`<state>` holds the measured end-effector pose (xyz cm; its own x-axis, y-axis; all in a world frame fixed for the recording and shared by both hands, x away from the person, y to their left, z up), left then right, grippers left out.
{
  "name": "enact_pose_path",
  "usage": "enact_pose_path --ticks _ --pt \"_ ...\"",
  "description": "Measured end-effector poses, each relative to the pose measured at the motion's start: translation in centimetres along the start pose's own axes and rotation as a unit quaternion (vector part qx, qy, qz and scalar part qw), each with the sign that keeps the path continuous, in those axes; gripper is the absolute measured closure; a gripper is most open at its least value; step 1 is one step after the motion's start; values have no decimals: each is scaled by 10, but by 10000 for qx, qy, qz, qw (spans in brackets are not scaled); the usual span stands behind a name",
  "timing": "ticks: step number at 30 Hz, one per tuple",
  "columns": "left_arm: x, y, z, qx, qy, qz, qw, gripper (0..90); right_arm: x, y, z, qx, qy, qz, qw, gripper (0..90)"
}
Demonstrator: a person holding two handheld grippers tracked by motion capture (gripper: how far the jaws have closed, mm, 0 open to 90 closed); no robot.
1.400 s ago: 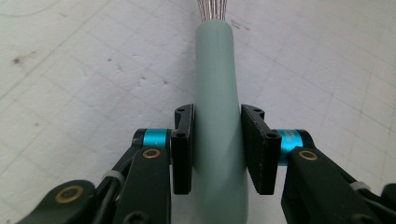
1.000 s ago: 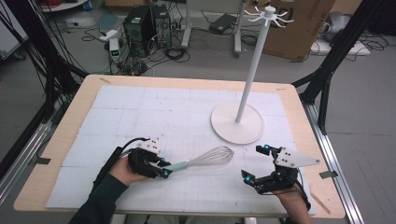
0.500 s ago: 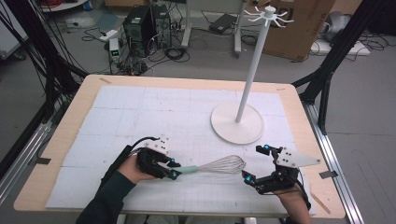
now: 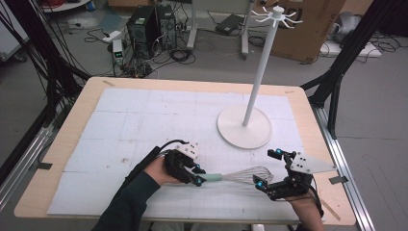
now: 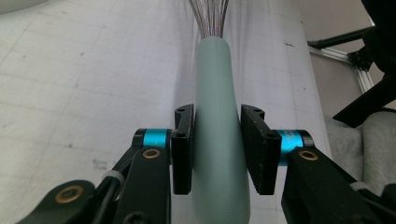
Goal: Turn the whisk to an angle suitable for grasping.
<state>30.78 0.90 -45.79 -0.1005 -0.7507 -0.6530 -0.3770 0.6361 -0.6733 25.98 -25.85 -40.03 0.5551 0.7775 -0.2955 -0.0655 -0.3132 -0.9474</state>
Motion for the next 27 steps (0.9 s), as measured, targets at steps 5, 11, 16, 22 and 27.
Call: enact_pose_path --ticks 5,11,16,22,27 --pt "15 1 0 148 -34 206 9997 666 -1 -1 0 18 9 -15 10000 10" --pt "20 -2 2 260 -61 167 9995 666 -2 -1 -1 9 14 -26 10000 10" --pt "24 -7 3 429 -184 232 9986 664 -1 -1 -1 -1 8 -26 10000 10" --pt "28 -9 6 569 -418 351 9969 659 -4 -1 -1 9 20 -51 10000 10" --pt "28 -9 9 587 -572 341 9961 624 -3 -1 0 18 -15 -47 10000 10"
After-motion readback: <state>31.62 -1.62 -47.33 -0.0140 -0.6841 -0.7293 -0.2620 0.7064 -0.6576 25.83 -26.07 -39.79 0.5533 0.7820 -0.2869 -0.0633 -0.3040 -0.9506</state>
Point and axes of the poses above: each handheld gripper's, and its own axes: x roughly forward along the jaws, y roughly out of its underside, z roughly to its left, the point moved 5 cm from there along x, roughly forward along the jaws, and after that the axes turned 10 degrees about -x, right-handed, at the moved point
